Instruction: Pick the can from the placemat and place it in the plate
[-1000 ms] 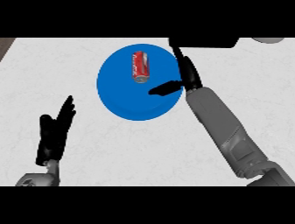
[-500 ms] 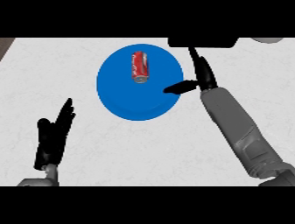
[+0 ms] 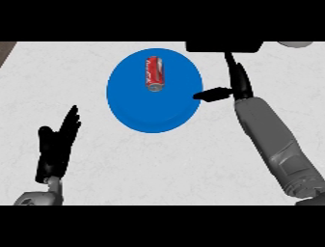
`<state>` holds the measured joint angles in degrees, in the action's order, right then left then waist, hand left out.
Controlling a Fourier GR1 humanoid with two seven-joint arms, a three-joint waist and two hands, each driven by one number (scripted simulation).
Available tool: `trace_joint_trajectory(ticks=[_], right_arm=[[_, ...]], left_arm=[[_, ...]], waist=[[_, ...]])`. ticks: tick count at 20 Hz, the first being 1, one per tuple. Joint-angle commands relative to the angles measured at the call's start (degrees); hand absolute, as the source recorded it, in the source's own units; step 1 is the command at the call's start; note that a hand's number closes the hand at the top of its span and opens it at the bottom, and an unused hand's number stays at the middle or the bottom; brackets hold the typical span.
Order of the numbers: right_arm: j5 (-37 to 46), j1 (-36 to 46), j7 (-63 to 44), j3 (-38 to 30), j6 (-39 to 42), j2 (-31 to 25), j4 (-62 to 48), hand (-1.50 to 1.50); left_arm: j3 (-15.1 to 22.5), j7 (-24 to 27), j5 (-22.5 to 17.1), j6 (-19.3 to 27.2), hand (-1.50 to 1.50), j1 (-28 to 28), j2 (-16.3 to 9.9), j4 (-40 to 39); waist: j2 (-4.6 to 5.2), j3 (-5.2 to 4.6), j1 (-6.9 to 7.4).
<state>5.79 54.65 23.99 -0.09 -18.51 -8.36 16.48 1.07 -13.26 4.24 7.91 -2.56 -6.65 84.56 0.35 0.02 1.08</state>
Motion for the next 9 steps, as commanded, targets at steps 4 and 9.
trace_joint_trajectory(ticks=[4, 9], right_arm=[[0.4, -2.1, 2.7, -2.3, 0.4, -3.8, -1.3, -1.5], [1.5, -2.1, 1.7, -2.5, -0.7, -4.2, -1.8, -1.5]], left_arm=[[0.1, 0.2, 0.5, 0.0, 0.0, -0.2, 1.0, -0.6], [-1.4, -4.5, 0.1, -0.5, 0.0, -2.3, -0.5, 2.4]], waist=[[0.03, 0.01, -0.07], [-0.07, 0.02, -0.17]])
